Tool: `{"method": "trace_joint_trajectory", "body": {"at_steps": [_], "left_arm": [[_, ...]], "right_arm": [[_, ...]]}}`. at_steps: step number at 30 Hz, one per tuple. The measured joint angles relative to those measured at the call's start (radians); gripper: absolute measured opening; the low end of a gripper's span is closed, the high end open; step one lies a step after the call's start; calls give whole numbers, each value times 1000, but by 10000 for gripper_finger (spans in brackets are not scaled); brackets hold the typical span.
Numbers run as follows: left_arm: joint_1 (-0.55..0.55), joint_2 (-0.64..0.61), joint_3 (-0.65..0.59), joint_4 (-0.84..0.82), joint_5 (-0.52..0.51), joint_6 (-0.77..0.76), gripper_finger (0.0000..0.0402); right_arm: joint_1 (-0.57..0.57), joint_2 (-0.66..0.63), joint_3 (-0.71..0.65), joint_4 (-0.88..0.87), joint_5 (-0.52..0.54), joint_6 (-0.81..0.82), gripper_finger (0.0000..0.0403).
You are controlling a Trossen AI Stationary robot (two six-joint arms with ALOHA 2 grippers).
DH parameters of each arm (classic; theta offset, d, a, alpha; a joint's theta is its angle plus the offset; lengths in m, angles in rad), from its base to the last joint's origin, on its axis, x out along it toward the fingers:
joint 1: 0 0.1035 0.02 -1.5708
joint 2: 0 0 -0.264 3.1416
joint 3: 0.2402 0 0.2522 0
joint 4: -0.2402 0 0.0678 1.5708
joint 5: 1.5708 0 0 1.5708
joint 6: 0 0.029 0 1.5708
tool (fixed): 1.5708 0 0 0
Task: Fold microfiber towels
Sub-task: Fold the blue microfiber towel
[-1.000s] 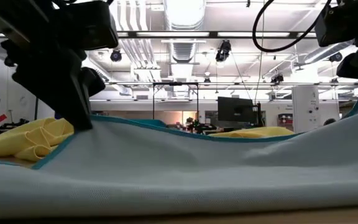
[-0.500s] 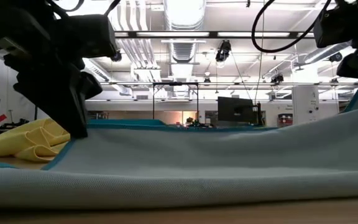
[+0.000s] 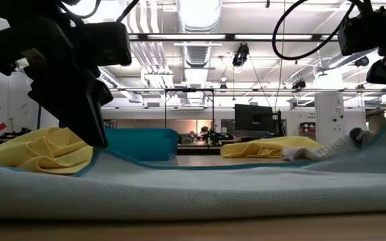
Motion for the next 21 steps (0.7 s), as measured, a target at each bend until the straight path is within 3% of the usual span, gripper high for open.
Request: {"method": "trace_joint_trajectory", "body": {"at_steps": [6,10,15,21], "left_arm": [[1,-2,4,-1,1,1,127],[1,-3,23,11,3,8,142],[-2,10,22,112,3,7,133],[-3,72,25,176,1,1,91]], "right_arm": [[0,-9,0,-22,0,-9,104],[0,-15,5,-29,0,-48,111],[0,-4,6,41,17,-108,96],[0,61,5,190,57,-214,59]]}}
